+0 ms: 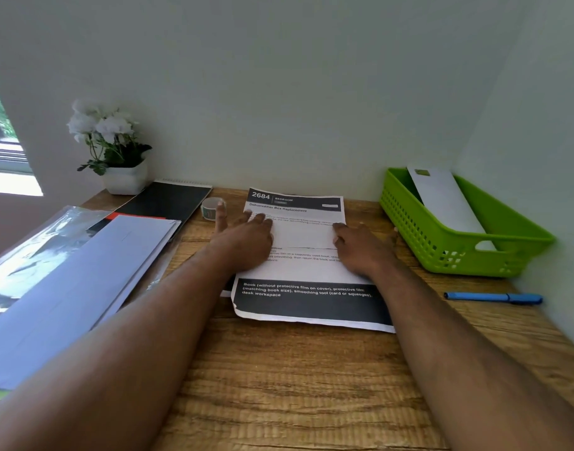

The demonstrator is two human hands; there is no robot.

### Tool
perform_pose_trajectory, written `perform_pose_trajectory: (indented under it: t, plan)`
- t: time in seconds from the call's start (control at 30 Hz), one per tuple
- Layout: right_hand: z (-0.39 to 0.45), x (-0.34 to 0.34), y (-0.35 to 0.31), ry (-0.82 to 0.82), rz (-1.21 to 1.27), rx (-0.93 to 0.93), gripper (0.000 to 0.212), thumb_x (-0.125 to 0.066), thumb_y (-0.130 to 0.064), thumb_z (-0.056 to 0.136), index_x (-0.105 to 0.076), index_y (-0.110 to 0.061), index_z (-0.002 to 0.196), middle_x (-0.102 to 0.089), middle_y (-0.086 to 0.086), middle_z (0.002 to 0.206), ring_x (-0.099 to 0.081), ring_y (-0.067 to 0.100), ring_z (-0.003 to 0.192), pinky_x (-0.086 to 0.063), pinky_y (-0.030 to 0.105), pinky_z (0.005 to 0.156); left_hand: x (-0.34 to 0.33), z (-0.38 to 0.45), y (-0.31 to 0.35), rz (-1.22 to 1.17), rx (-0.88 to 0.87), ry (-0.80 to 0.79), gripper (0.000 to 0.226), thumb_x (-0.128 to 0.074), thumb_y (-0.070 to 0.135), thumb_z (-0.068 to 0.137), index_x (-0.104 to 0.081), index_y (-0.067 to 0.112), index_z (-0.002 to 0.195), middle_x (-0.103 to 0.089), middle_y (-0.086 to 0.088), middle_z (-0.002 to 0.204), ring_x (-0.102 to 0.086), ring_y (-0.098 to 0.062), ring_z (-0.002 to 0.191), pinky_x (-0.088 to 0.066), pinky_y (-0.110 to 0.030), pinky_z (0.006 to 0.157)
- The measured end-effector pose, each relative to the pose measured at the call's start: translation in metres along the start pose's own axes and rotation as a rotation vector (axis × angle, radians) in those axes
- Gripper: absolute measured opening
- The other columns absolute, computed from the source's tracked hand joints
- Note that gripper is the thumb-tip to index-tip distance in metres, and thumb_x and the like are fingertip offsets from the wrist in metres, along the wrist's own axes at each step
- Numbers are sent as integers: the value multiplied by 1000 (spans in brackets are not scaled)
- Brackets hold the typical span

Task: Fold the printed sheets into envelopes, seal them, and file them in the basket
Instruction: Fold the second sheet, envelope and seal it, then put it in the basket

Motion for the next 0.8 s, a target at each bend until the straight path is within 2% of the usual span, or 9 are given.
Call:
perform_pose_trajectory:
  t: [0.1, 0.2, 0.27, 0.37, 0.5, 0.6, 0.7, 0.8]
  plan:
    - [1, -5, -3, -76, 20, 87, 47, -23, -35, 104, -19, -33, 151, -15, -9, 160, -4, 18, 149, -2, 66, 112, 8, 3, 6, -119, -45, 35, 62, -30, 24, 98, -8, 26, 156, -27, -3, 159, -22, -22, 147, 18, -66, 109]
    - [1, -4, -10, -88, 58, 167, 51, -30, -34, 103, -14, -38, 151, -10, -10, 161, 0, 19, 149, -2, 62, 114, 15, 8, 8, -122, -45, 113, 71, -41, 25, 92, -8, 30, 154, -41, -4, 148, -34, -27, 140, 8, -66, 111]
    - [3, -3, -15, -93, 58, 202, 54, -35, -36, 101, -13, -39, 151, -15, -9, 160, -6, 19, 149, -7, 59, 115, 16, 9, 8, -174, -45, 132, 75, -44, 24, 89, -9, 32, 154, -45, -4, 144, -35, -27, 138, 4, -66, 113]
    - [4, 0, -16, -94, 58, 197, 60, -42, -46, 97, -14, -41, 150, -28, -7, 157, -23, 19, 145, -15, 53, 115, 12, 10, 9, -197, -43, 117, 73, -42, 29, 91, -7, 33, 155, -36, -7, 152, -28, -29, 142, 4, -66, 113]
    - [5, 9, -7, -80, 126, 168, 71, -55, -54, 88, -20, -42, 149, -36, -12, 152, -32, 17, 140, -22, 49, 114, 11, 9, 12, -157, -51, 112, 77, -45, 61, 90, -12, 35, 154, -34, -5, 154, -26, -29, 143, -1, -64, 113]
    - [6, 14, -3, -85, 168, 185, 79, -66, -60, 77, -31, -42, 145, -46, -13, 144, -40, 15, 133, -29, 46, 111, 12, 8, 11, -143, -68, 110, 79, -46, 74, 83, -22, 40, 151, -37, -2, 152, -26, -28, 143, -4, -65, 113]
    - [6, 16, 1, -100, 238, 179, 87, -73, -63, 68, -35, -42, 144, -53, -13, 135, -48, 14, 124, -36, 42, 108, 13, 7, 10, -193, -92, 115, 81, -50, 77, 78, -26, 44, 148, -42, 1, 149, -28, -28, 142, -5, -66, 112]
    - [3, 20, 2, -64, 204, 177, 90, -75, -64, 64, -35, -44, 143, -53, -11, 133, -46, 15, 124, -35, 43, 108, 26, 1, 16, -174, -123, 200, 83, -59, 72, 76, -27, 44, 148, -39, 0, 146, -27, -28, 141, -6, -63, 113]
Point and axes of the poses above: each hand's wrist, its own z-axis towards the middle knuckle, its own x-axis out of the back of the hand, y = z × x, the point moved 8 cm from there along z, towards the middle knuckle
